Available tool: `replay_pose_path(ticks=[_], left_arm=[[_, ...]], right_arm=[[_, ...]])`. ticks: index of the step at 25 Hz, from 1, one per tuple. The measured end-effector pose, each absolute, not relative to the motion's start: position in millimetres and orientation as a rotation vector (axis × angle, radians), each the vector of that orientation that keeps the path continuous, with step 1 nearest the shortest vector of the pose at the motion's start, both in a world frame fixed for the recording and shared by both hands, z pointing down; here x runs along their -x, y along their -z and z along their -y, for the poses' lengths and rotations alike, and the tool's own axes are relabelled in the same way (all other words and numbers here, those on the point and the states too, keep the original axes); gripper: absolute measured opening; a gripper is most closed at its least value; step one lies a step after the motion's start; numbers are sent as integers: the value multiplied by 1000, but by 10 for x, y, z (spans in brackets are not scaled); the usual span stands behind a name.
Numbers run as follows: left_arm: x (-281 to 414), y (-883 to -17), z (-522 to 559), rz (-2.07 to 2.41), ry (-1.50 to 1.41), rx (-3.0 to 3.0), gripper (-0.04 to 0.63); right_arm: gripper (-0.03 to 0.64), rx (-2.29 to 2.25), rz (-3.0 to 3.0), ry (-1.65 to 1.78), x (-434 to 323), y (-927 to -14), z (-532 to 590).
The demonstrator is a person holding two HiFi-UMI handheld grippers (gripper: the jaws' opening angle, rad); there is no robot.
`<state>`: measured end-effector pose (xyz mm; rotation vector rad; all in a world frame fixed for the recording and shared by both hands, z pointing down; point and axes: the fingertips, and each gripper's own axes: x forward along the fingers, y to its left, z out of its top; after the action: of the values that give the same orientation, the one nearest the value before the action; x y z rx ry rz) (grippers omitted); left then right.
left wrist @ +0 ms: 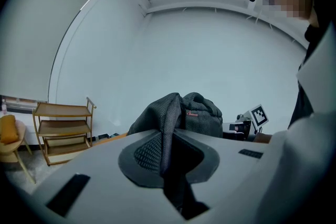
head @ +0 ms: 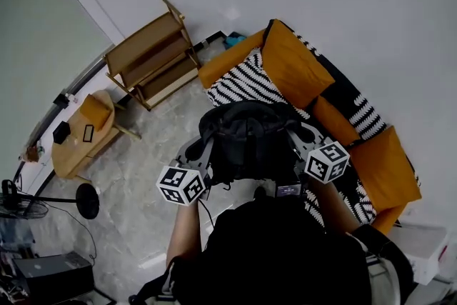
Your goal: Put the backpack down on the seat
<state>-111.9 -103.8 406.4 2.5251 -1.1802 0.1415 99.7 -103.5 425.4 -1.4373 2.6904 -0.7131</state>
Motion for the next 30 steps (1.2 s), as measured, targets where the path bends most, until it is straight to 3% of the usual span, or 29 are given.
replay_pose_path(ticks=[13, 30], left_arm=[[1080, -4188, 1181, 1172, -121, -2560, 46], [1139, -4368, 2619, 1039, -178, -2539, 46]], right_arm=[[46, 1450, -2670, 695, -1037, -4397, 1082], [46, 1560, -2603, 792, -962, -4521, 2361]])
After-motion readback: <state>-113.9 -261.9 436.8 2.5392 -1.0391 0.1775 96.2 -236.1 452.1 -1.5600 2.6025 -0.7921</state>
